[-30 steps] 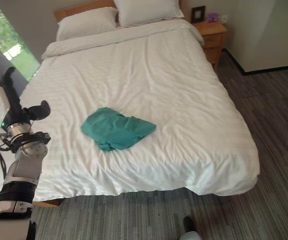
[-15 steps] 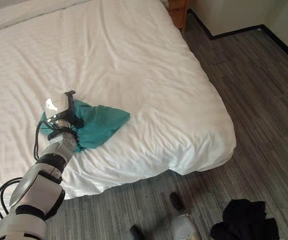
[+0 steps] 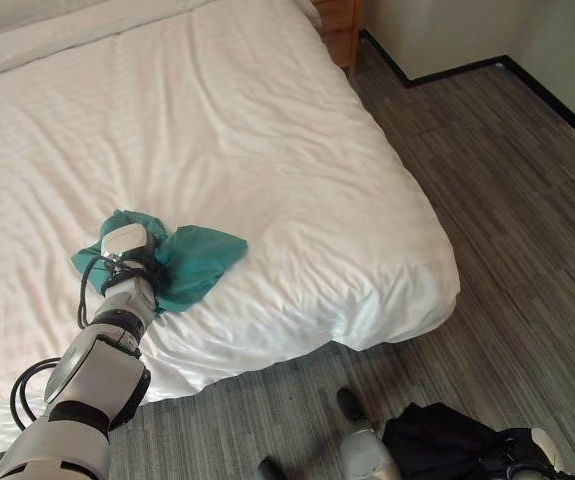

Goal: Pick up bed clothes into laundry basket.

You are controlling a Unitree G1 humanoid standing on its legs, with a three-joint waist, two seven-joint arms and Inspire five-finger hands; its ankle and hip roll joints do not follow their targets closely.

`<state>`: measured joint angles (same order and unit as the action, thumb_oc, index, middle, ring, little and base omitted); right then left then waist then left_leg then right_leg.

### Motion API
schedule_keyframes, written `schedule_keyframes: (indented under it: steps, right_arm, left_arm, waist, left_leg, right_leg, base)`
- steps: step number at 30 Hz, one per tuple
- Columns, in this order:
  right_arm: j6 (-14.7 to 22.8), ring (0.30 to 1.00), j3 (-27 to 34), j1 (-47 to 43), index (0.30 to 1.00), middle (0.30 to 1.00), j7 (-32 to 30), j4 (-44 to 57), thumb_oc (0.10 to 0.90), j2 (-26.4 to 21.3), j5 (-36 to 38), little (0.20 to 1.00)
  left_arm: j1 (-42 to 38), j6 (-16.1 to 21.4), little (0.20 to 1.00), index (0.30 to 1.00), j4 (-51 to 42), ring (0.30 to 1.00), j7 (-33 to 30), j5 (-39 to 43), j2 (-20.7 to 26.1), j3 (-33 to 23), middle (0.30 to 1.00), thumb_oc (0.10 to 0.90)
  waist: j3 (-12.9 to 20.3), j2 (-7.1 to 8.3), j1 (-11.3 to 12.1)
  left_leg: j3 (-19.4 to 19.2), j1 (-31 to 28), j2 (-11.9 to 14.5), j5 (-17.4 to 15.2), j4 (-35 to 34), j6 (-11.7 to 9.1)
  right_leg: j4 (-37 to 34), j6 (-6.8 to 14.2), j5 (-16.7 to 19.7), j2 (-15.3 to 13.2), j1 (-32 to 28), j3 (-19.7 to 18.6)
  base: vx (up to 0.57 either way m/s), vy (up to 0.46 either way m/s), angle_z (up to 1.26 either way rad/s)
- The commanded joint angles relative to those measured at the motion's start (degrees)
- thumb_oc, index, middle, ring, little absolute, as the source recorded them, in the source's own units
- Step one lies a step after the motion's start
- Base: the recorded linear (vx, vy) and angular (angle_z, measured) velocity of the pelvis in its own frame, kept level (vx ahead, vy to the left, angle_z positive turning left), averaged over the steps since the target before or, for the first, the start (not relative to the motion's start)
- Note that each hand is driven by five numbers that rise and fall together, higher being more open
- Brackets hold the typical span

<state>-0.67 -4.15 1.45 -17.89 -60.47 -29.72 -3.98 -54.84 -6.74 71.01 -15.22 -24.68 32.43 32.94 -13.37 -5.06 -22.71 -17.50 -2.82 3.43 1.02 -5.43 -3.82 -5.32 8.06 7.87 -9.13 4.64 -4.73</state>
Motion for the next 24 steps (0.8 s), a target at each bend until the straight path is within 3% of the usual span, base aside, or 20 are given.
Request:
schedule_keyframes:
  steps: [1, 2, 5, 6, 7, 8, 9, 12, 15, 16, 17, 18, 20, 22, 23, 24]
  right_arm:
    - [1.10, 0.300, -2.17, 1.55, 0.300, 0.300, -4.64, 2.47, 0.400, 0.17, -4.20, 0.300]
    - [1.52, 0.300, -2.26, 2.90, 0.300, 0.300, -5.17, 4.36, 0.400, 3.34, -5.22, 0.300]
    - [1.14, 0.300, -2.77, 2.54, 0.300, 0.300, -4.95, 5.99, 0.400, 4.74, -5.61, 0.300]
    - [0.88, 0.300, -2.86, 2.36, 0.300, 0.300, -4.62, 8.25, 0.400, 5.83, -5.68, 0.300]
    - [0.87, 0.300, -2.97, 2.38, 0.300, 0.300, -4.61, 8.28, 0.400, 5.70, -5.67, 0.300]
    - [0.77, 0.300, -2.77, 2.44, 0.300, 0.300, -4.53, 11.09, 0.400, 6.43, -6.31, 0.300]
    - [0.67, 0.300, -3.04, 2.64, 0.300, 0.300, -4.49, 11.30, 0.400, 6.03, -6.35, 0.300]
    - [0.43, 0.300, -1.65, 2.91, 0.300, 0.300, -3.42, 13.47, 0.400, 6.99, -6.51, 0.300]
    - [-0.27, 0.300, 0.22, 1.27, 0.300, 0.300, -2.67, 14.36, 0.400, 7.56, -6.86, 0.300]
    - [-0.30, 0.300, 0.04, 1.33, 0.300, 0.300, -2.65, 14.37, 0.400, 7.48, -6.89, 0.300]
    - [-1.46, 0.300, 0.56, -0.57, 0.300, 0.300, -2.30, 15.73, 0.400, 6.76, -8.67, 0.300]
    - [-1.50, 0.300, 0.79, -1.14, 0.300, 0.300, -2.20, 17.27, 0.400, 6.42, -9.14, 0.300]
    - [-1.56, 0.300, 1.23, -0.59, 0.300, 0.300, -1.99, 20.97, 0.400, 6.07, -9.94, 0.300]
    - [-1.08, 0.300, 0.86, -0.73, 0.300, 0.300, -2.12, 24.12, 0.400, 4.33, -10.34, 0.300]
    - [-0.55, 0.300, -0.91, -0.67, 0.300, 0.300, -1.67, 27.17, 0.400, 4.49, -12.18, 0.300]
    - [-0.74, 0.300, -0.94, -0.41, 0.300, 0.300, -1.61, 27.52, 0.400, 4.24, -12.32, 0.300]
  left_arm:
    - [-13.54, -0.38, 0.300, 0.300, -16.22, 0.300, -11.89, -2.73, 10.88, 2.28, 0.300, 0.400]
    - [-13.62, -0.36, 0.300, 0.300, -29.84, 0.300, -16.05, -3.86, 14.26, 0.22, 0.300, 0.400]
    - [-10.29, -0.08, 0.300, 0.300, -43.06, 0.300, -17.79, -3.96, 16.83, -4.28, 0.300, 0.400]
    - [-2.44, 2.39, 0.300, 0.300, -55.09, 0.300, -19.32, -2.54, 17.29, -12.19, 0.300, 0.400]
    - [-2.06, 2.33, 0.300, 0.300, -55.35, 0.300, -19.22, -2.61, 17.32, -12.54, 0.300, 0.400]
    - [5.52, 5.80, 0.300, 0.300, -64.58, 0.300, -19.53, -0.20, 15.71, -18.21, 0.300, 0.400]
    - [6.86, 5.62, 0.300, 0.300, -65.56, 0.300, -19.15, -0.34, 15.71, -19.35, 0.300, 0.400]
    - [20.22, 10.71, 0.300, 0.300, -74.50, 0.300, -15.93, 4.08, 12.84, -25.35, 0.300, 0.400]
    - [36.46, 13.35, 0.300, 0.300, -79.93, 0.300, -11.91, 5.51, 9.53, -30.06, 0.300, 0.400]
    - [37.06, 13.32, 0.300, 0.300, -80.35, 0.300, -11.73, 5.53, 9.47, -30.47, 0.300, 0.400]
    - [45.66, 13.59, 0.300, 0.300, -79.70, 0.300, -8.96, 7.30, 7.75, -31.90, 0.300, 0.400]
    - [49.37, 13.86, 0.300, 0.300, -78.60, 0.300, -7.37, 9.33, 5.59, -31.82, 0.300, 0.400]
    - [53.56, 12.85, 0.300, 0.300, -76.34, 0.300, -5.68, 10.95, 2.55, -32.12, 0.300, 0.400]
    - [55.73, 12.34, 0.300, 0.300, -72.62, 0.300, -4.76, 12.43, -1.47, -30.80, 0.300, 0.400]
    - [57.59, 12.06, 0.300, 0.300, -71.00, 0.300, -3.51, 13.45, -5.18, -29.15, 0.300, 0.400]
    - [57.63, 12.21, 0.300, 0.300, -70.80, 0.300, -3.52, 13.35, -5.52, -29.15, 0.300, 0.400]
  waist:
    - [2.93, 4.19, 2.74]
    - [2.01, 5.24, 3.89]
    - [1.51, 5.99, 4.88]
    - [0.93, 6.72, 7.61]
    - [1.06, 6.61, 7.52]
    - [1.04, 7.24, 10.79]
    - [1.20, 6.93, 10.62]
    - [2.78, 7.48, 14.21]
    - [5.26, 8.83, 18.52]
    - [5.38, 8.86, 18.51]
    - [6.42, 9.25, 21.42]
    - [6.63, 9.66, 22.39]
    - [6.36, 9.40, 22.82]
    - [5.76, 7.60, 23.94]
    - [4.54, 6.94, 23.67]
    - [4.57, 6.22, 23.81]
  left_leg:
    - [1.89, 0.92, 2.79, -2.60, 0.43, -3.29]
    - [1.65, 2.37, 3.44, -1.85, 0.43, -3.36]
    - [0.72, 3.83, 4.09, -0.99, 0.43, -3.19]
    - [-0.77, 4.84, 5.50, 0.30, 0.43, -2.84]
    - [-0.80, 4.91, 5.51, 0.33, 0.43, -2.85]
    - [-3.07, 5.31, 6.91, 1.41, 0.43, -2.35]
    - [-3.25, 5.36, 7.06, 1.74, 0.43, -2.38]
    - [-6.82, 5.85, 8.27, 3.00, 0.43, -1.37]
    - [-10.73, 7.08, 8.58, 4.62, 0.82, -0.61]
    - [-10.93, 6.93, 8.46, 4.55, 0.78, -0.57]
    - [-14.78, 8.65, 10.63, 6.67, 1.59, -0.97]
    - [-15.72, 9.27, 11.84, 7.19, 1.69, -1.72]
    - [-18.91, 9.08, 14.76, 10.65, 2.02, -3.48]
    - [-20.99, 9.39, 19.88, 14.08, 2.61, -6.01]
    - [-21.28, 10.55, 22.95, 16.73, 3.47, -7.60]
    - [-21.20, 10.55, 23.92, 17.03, 3.70, -8.04]
  right_leg:
    - [0.98, 6.94, -1.47, -4.55, 1.23, 2.12]
    - [1.00, 6.94, -0.50, -4.12, 2.57, 2.82]
    - [2.21, 6.94, -1.33, -3.69, 2.94, 3.95]
    - [7.23, 6.85, -4.51, -4.02, 2.05, 6.81]
    - [7.29, 6.84, -4.51, -4.01, 2.18, 6.76]
    - [13.06, 5.54, -8.00, -4.97, -0.80, 11.69]
    - [13.29, 5.38, -7.89, -4.83, -0.50, 11.48]
    - [22.98, 4.80, -10.12, -7.31, -5.60, 15.47]
    - [26.18, 6.02, -5.98, -10.49, -11.66, 19.11]
    - [26.11, 6.13, -5.89, -10.61, -11.67, 18.91]
    - [25.17, 6.64, -0.35, -14.49, -15.38, 23.78]
    - [23.40, 6.94, -0.22, -15.48, -17.44, 25.70]
    - [18.13, 6.91, -6.97, -14.02, -19.03, 28.29]
    - [11.81, 5.56, -17.63, -10.20, -20.66, 29.54]
    - [9.24, 4.32, -20.55, -6.80, -20.61, 27.86]
    - [9.00, 3.84, -20.62, -5.93, -20.67, 27.55]
  base:
    - [-0.22, -0.041, 0.51]
    - [-0.26, -0.005, 0.43]
    - [-0.23, 0.002, 0.16]
    - [-0.28, -0.005, -0.03]
    - [-0.39, 0.003, -0.27]
    - [-0.20, 0.004, -0.37]
    - [-0.29, 0.031, -0.49]
    - [-0.26, 0.050, -0.46]
    - [-0.29, -0.008, -0.68]
    - [-0.45, -0.112, -0.41]
    - [-0.52, -0.159, -0.48]
    - [-0.61, -0.199, -0.89]
    - [-0.39, -0.132, -0.97]
    - [-0.46, -0.311, -1.14]
    - [-0.36, -0.360, -1.23]
    - [-0.36, -0.348, -1.40]
